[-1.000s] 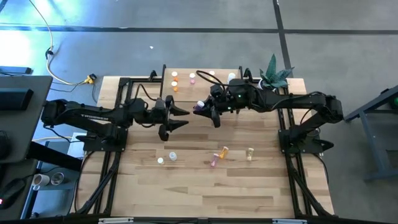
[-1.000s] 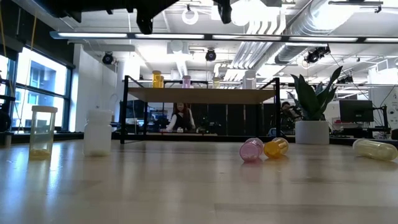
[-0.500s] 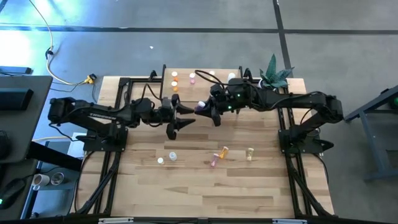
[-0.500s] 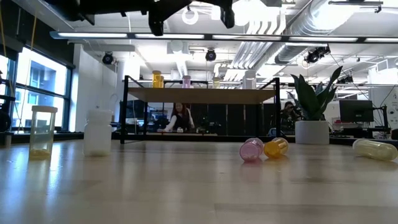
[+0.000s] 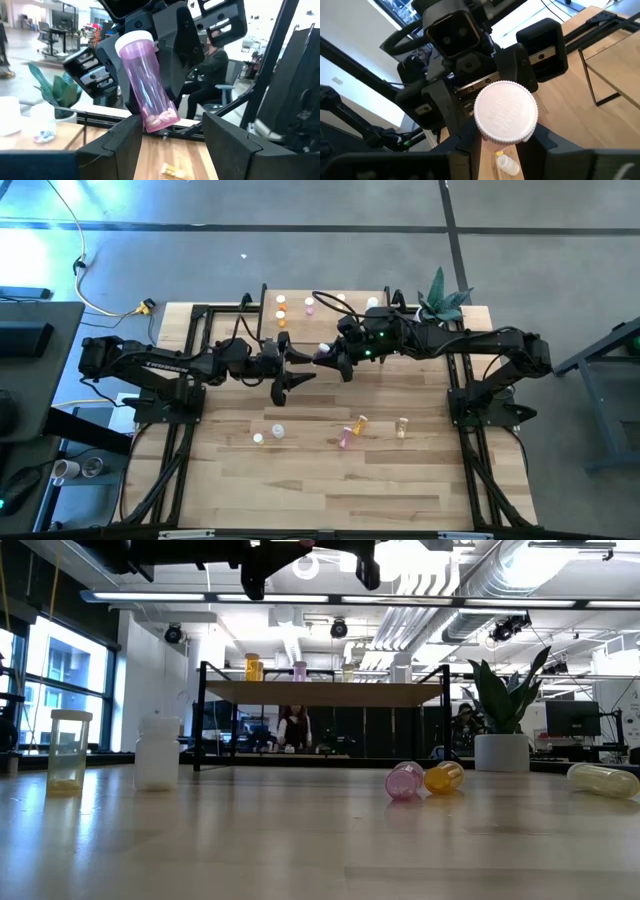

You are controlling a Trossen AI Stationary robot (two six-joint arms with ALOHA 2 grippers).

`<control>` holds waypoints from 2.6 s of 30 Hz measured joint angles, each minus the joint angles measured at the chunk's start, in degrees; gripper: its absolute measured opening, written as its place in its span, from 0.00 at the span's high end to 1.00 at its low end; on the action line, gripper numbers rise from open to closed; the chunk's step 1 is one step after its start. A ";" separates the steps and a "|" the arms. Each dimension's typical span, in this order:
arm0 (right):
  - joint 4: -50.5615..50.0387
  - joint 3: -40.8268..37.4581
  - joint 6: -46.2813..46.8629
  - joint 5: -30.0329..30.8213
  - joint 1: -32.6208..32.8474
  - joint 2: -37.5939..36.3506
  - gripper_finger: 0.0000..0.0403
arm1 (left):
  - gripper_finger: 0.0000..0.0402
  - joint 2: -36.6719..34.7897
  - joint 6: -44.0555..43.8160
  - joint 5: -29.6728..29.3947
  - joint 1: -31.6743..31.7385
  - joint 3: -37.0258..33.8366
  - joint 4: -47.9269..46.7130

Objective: Pick and place medicine bottles onto shelf by color
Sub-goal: Put the right pink pill bottle on the shelf aligned with the other pink pill bottle

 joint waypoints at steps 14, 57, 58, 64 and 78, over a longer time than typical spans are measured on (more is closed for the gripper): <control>-0.92 -0.02 -0.45 -0.51 0.00 -0.08 0.79 | 0.51 -0.10 -9.08 2.53 1.52 0.11 -1.69; 1.27 -0.13 1.10 3.52 3.67 1.29 0.79 | 0.69 -0.11 -22.98 10.75 2.95 0.09 -2.12; 1.27 -0.13 1.08 3.52 3.67 1.29 0.79 | 0.70 -0.11 -22.98 10.76 2.95 0.09 -2.12; 1.31 -0.11 1.11 3.76 3.67 1.26 0.79 | 0.72 -0.11 -23.06 10.99 2.95 0.07 -2.11; 3.55 -0.09 1.23 4.07 4.06 2.14 0.79 | 0.75 -0.20 -24.40 12.02 2.95 0.00 -1.94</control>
